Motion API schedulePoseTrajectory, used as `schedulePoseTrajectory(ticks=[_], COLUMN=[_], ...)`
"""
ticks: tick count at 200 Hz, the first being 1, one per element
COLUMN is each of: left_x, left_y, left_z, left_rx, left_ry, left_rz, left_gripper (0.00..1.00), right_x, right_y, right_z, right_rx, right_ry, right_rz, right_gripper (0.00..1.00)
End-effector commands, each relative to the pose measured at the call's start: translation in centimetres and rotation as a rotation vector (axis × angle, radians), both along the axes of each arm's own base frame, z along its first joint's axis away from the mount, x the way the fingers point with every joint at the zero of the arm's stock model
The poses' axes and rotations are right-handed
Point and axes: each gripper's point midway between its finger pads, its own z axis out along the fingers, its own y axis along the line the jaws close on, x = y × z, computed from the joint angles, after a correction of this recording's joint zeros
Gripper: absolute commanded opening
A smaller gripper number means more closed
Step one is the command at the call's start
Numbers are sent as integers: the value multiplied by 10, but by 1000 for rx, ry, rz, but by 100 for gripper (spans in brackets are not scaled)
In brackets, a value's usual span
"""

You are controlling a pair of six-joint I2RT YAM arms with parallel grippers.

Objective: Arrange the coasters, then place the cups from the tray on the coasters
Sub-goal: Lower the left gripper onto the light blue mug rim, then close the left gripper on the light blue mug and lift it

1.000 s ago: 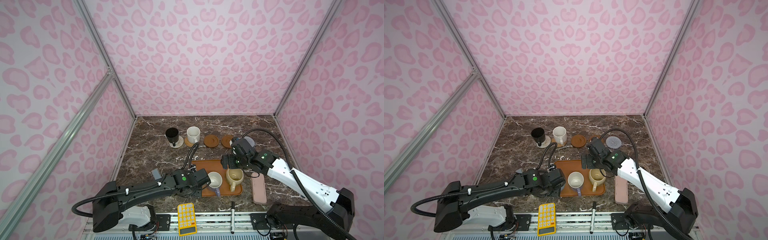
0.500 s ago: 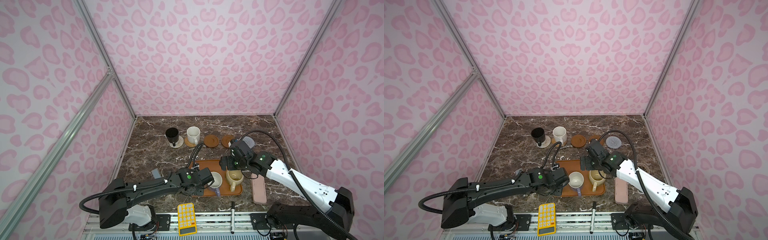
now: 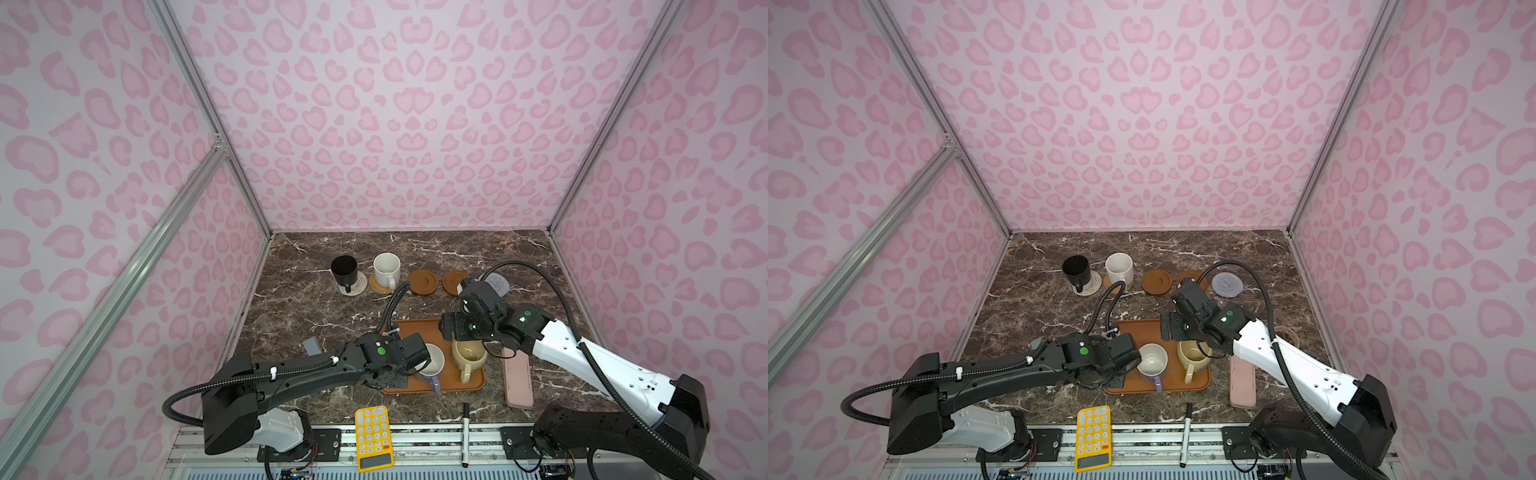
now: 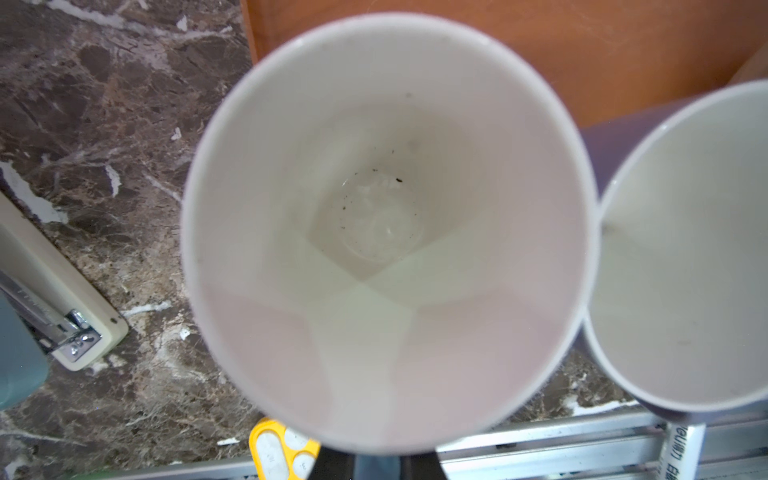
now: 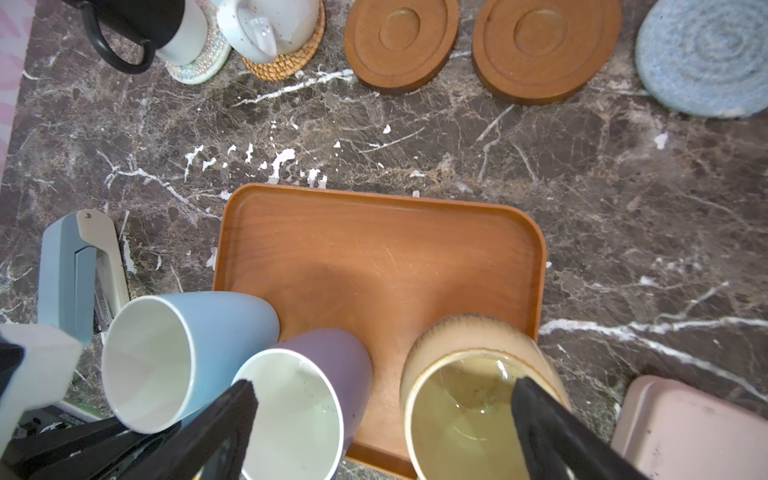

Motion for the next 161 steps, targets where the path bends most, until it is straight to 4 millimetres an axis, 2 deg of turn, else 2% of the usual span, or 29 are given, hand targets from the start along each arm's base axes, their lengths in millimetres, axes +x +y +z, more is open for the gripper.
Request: schedulePoseTrajectory(ticks=[1, 101, 161], left_x=[6, 12, 24], left_y=[0, 0, 0], left_z=[8, 21, 47], left_rx=[-5, -12, 13], left_ry=[-37, -71, -129], left_rz=[18, 32, 33], left_gripper=[4, 4, 4], right_x=[5, 7, 10], right_y=[0, -1, -8], right_z=[2, 7, 13], right_rx=[6, 25, 64], right_ry=[-34, -66, -111], right_rz=[-2, 0, -34], right_gripper=[98, 97, 96])
